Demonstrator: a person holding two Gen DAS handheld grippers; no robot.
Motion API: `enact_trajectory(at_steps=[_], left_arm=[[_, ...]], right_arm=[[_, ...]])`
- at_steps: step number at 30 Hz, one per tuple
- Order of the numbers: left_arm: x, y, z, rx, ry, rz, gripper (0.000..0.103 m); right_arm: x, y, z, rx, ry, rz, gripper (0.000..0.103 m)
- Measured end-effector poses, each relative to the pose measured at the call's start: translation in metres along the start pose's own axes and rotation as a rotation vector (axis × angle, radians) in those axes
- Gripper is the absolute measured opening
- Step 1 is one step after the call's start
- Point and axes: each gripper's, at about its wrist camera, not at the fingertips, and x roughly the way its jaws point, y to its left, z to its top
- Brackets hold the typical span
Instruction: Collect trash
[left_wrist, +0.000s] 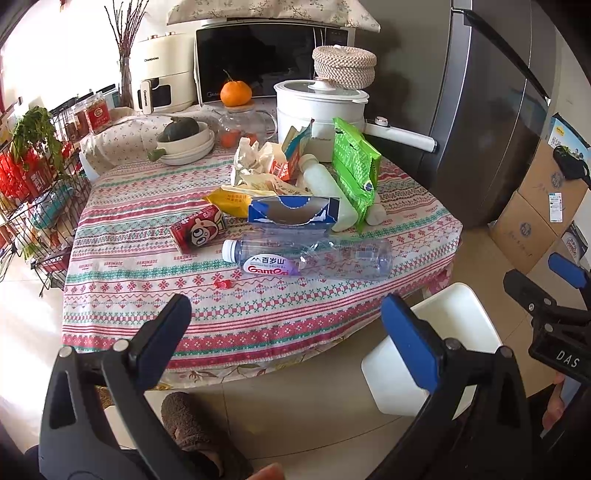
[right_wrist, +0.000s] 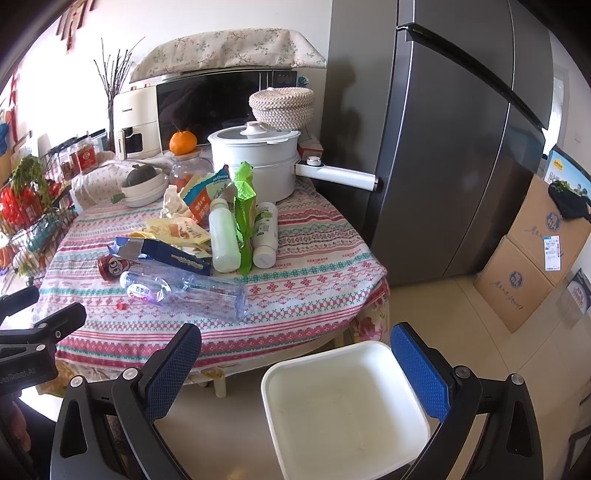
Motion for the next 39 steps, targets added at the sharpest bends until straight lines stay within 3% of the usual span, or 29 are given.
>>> enact_trajectory(at_steps=[24,30,39], left_arm=[[0.004,0.001,-0.001,-0.002,0.019,-0.022,0.102],[0.013,0.019,0.006,-0.072,0.075,-0.166,0.102],[0.037,0.048,0.037,-0.157,0.129,-0.277,0.101]], right_arm=[[0.0,0.001,-0.001,0.0,0.006,0.004,0.103],[0.004,0.002,0.0,-0.006,0.025,0.012,0.103],[0.021,0.001,0.028,-0.064,0.108,0.061,0.103]])
